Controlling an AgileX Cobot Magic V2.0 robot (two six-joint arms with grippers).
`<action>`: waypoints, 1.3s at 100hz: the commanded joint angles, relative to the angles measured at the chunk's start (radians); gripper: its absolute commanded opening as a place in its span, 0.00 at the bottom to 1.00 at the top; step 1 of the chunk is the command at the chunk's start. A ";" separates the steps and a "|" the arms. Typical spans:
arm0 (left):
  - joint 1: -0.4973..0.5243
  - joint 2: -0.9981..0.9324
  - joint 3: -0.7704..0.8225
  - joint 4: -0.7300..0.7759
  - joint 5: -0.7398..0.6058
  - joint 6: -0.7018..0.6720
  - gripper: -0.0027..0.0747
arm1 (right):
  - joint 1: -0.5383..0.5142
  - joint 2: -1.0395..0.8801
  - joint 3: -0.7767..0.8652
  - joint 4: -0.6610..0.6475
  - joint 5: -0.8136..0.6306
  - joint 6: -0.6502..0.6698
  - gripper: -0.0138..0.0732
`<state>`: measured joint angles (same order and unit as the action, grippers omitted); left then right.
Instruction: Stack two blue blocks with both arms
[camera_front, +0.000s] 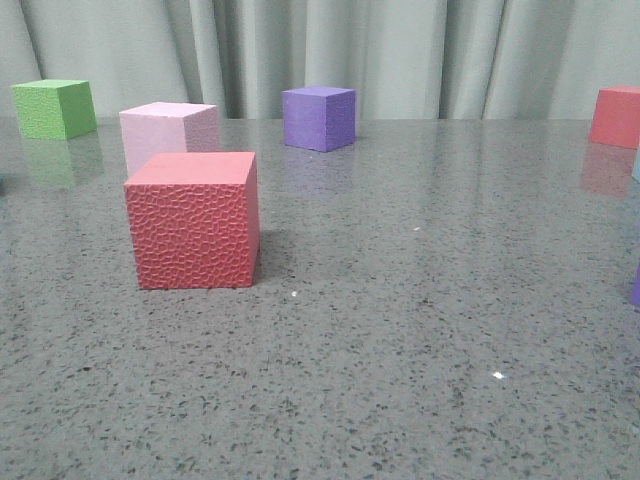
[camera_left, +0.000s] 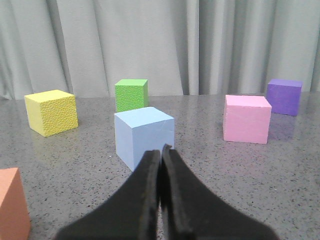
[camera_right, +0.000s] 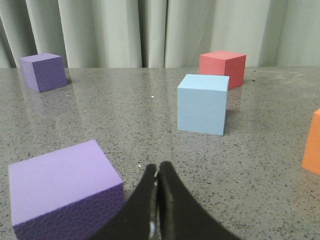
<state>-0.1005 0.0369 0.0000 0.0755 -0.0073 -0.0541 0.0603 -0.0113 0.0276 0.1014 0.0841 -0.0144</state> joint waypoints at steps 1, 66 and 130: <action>-0.006 0.010 0.042 0.002 -0.079 -0.002 0.01 | -0.008 -0.025 -0.017 0.001 -0.084 -0.007 0.02; -0.006 0.010 0.042 0.002 -0.079 -0.002 0.01 | -0.008 -0.025 -0.017 0.001 -0.084 -0.007 0.02; -0.006 0.053 -0.136 -0.139 0.102 -0.002 0.01 | -0.008 0.072 -0.221 0.059 0.047 -0.007 0.02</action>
<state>-0.1005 0.0508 -0.0474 -0.0163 0.1018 -0.0541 0.0603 0.0027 -0.0893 0.1429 0.1293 -0.0144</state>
